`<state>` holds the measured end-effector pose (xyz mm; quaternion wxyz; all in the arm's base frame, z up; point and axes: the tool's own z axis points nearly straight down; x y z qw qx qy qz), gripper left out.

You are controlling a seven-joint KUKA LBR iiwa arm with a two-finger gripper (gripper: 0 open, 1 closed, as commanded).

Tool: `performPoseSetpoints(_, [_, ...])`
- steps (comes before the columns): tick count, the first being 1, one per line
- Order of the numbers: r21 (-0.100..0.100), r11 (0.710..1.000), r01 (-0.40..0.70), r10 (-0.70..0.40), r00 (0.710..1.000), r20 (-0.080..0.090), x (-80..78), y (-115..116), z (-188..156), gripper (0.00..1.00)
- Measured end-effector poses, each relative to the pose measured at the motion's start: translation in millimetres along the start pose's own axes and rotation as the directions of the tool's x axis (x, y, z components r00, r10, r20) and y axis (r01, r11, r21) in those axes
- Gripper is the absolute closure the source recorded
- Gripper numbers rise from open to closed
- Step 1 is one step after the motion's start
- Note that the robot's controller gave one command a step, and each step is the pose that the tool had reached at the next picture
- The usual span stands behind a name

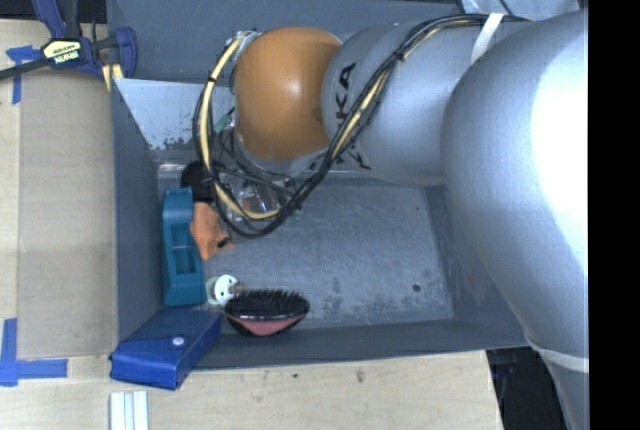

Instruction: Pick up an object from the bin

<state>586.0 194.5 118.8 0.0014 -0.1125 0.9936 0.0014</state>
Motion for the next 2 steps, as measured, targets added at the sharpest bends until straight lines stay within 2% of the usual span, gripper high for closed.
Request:
performPoseSetpoints(1, [0.005, 1.000, -0.006, 0.006, 1.000, -0.008, -4.0, -20.4, -41.7, 1.00])
performPoseSetpoints(2, [0.002, 1.000, 0.003, -0.003, 1.000, 0.007, -8.0, -15.7, -83.5, 1.00])
